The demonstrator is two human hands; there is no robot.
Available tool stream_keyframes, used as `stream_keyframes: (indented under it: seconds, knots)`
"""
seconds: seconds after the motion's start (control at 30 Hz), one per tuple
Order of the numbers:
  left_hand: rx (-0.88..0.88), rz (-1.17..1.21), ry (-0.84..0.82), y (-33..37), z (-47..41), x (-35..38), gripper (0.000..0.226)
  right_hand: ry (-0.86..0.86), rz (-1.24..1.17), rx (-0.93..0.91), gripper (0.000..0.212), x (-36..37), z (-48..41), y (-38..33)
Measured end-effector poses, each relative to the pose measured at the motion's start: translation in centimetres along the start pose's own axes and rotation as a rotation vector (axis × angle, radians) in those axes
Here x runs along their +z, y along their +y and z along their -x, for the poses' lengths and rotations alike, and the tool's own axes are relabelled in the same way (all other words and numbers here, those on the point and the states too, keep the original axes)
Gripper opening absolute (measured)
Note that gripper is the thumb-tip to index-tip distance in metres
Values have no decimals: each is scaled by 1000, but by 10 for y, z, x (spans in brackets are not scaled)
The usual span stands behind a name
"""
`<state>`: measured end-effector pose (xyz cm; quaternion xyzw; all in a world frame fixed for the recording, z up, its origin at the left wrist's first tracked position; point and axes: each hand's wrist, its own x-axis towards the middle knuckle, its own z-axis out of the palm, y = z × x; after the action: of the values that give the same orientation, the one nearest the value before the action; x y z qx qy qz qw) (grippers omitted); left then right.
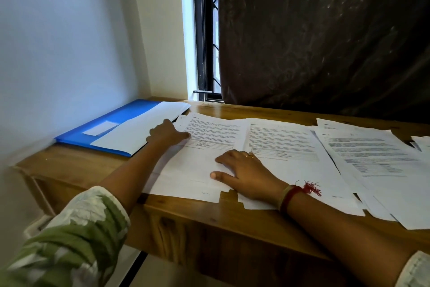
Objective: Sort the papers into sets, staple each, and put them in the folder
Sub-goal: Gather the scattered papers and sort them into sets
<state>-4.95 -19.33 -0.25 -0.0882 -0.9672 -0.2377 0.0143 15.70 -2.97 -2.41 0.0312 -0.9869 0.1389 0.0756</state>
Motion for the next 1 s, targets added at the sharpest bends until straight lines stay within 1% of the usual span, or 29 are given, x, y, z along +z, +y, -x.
stream_keyframes:
  seconds: [0.03,0.1,0.13,0.2,0.23,0.3,0.33,0.47,0.6,0.63,0.7,0.77,0.83,0.87,0.97,1.0]
  knots:
    - [2,2,-5,3,-1,-1,93,9,-3,3,59,1,0,0]
    - [13,-40,-58,7,-5,0,82,19,1,5,57,2,0,0]
    - [11,-42,-77,7,-11,4,82,24,6,4,56,2,0,1]
    - [10,-87,-83,14,1,0,90,28,6,2,55,2,-1,1]
    - [14,-84,-71,15,3,-1,86,27,3,2,55,3,-1,2]
    - [38,-91,-52,19,12,-4,66,22,4,3,54,5,-2,2]
    - [48,-91,-34,21,14,-4,61,21,7,5,54,5,-3,2]
    - [38,-68,-24,21,9,-3,71,24,13,6,54,4,-2,2]
    - [32,-121,-40,19,9,-1,61,22,9,12,55,4,0,1]
    - [42,-134,-44,18,8,0,56,47,4,18,56,3,1,1]
    - [54,-143,-57,16,1,4,53,165,25,28,59,1,3,-1]
    - [66,-164,-50,17,0,4,59,299,38,26,62,-3,4,-4]
    - [95,-179,-29,18,0,2,62,334,21,6,60,-5,3,-6]
    - [109,-185,-19,19,0,1,61,298,18,-13,59,-5,4,-5]
    - [125,-174,-3,21,-1,-1,56,75,13,-68,55,1,5,-5]
    - [135,-157,2,22,-2,-2,56,33,10,-70,54,1,5,-4]
